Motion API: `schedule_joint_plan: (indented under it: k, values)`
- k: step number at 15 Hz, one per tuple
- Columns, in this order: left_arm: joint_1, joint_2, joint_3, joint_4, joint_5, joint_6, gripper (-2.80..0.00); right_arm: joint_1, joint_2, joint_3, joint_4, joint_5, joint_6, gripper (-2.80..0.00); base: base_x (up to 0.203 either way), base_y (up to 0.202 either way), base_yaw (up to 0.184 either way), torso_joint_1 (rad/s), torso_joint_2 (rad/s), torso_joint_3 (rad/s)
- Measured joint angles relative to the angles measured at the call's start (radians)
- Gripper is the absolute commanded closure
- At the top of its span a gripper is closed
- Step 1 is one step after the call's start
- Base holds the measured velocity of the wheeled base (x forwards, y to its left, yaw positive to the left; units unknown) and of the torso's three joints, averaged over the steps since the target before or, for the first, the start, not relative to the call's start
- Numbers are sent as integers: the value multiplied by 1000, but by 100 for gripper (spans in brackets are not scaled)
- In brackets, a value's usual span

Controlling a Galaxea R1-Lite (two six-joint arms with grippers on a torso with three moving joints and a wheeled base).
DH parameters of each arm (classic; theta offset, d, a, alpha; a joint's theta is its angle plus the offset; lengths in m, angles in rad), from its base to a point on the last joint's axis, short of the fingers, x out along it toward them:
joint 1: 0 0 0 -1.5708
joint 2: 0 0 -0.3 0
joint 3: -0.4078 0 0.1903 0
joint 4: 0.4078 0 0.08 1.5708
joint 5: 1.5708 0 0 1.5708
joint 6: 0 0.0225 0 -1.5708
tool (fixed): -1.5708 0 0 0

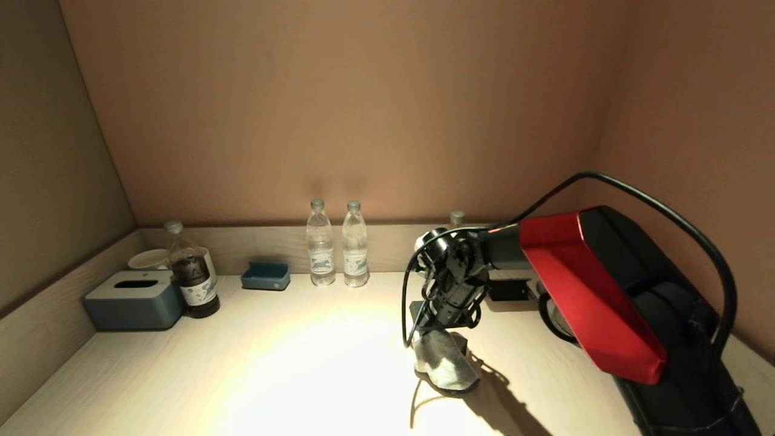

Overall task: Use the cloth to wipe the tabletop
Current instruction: Sweep the stains on the table

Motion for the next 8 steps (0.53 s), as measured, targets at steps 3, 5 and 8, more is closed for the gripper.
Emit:
schedule_joint_plan:
  k: [3,5,8]
  values:
    - [0,0,0,0,0,0,0,6,24,-19,35,-1,-2,0,0,0,0,0,0,0]
    - [0,0,-1,0,0,0,0,11,31,-22,38,-3,-7,0,0,0,0,0,0,0]
    - [0,0,-1,0,0,0,0,26,35,-22,37,-4,-18,0,0,0,0,0,0,0]
